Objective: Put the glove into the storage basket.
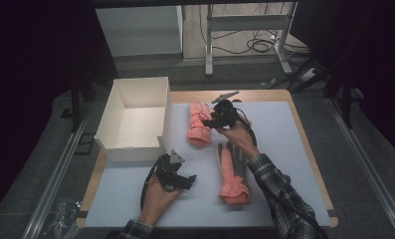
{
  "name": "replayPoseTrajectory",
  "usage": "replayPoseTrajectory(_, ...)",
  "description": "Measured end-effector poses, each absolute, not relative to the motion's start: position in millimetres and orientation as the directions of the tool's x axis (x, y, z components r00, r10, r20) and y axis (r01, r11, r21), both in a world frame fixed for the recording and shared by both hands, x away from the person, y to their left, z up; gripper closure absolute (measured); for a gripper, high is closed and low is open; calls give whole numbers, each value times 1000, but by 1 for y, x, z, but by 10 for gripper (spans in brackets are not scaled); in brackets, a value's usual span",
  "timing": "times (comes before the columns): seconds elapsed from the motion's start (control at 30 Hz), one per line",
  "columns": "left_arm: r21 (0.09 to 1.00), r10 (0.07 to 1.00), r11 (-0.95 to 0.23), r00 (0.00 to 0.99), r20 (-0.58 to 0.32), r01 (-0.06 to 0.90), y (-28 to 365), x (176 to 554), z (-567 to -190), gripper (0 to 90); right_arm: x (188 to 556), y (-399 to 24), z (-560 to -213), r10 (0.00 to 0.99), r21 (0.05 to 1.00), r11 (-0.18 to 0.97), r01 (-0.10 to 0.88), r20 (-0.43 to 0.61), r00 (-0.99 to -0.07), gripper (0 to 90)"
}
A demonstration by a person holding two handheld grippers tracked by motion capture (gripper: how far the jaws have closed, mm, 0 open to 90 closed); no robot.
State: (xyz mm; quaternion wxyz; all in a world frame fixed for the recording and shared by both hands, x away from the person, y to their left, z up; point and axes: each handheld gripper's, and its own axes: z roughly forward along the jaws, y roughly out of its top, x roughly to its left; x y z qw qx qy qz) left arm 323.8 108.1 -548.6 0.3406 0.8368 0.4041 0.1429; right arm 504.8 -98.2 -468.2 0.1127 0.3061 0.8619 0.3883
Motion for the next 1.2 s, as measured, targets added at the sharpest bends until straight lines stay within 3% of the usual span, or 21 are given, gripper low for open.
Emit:
replayPoseTrajectory(0.43, 687, 774, -440, 632, -37, 579, 108, 324, -549, 9, 528, -78, -478, 639, 726, 526, 443, 7, -769, 445)
replayPoseTrajectory(0.83, 687, 774, -439, 632, -38, 579, 108, 324, -549, 9, 549, -66, -501, 672, 667, 546, 506, 12, -741, 444)
replayPoseTrajectory(0.97, 687, 774, -439, 632, -37, 579, 108, 324, -549, 9, 550, -62, -507, 660, 649, 552, 524, 44, -750, 621)
replayPoseTrajectory(1.0, 687, 774, -439, 632, -37, 579, 108, 324, -549, 9, 550, -62, -507, 660, 649, 552, 524, 44, -750, 621)
replayPoseTrajectory(1.03, 687, 774, -439, 632, -37, 579, 108, 324, -549, 9, 548, -61, -507, 660, 644, 556, 526, 44, -750, 724)
replayPoseTrajectory(1.07, 687, 774, -439, 632, -37, 579, 108, 324, -549, 9, 548, -61, -507, 660, 644, 556, 526, 44, -750, 724)
replayPoseTrajectory(1.1, 687, 774, -439, 632, -37, 579, 108, 324, -549, 9, 547, -60, -506, 663, 638, 561, 528, 35, -748, 797)
replayPoseTrajectory(1.2, 687, 774, -439, 632, -37, 579, 108, 324, -549, 9, 546, -60, -504, 662, 633, 569, 526, 28, -749, 840)
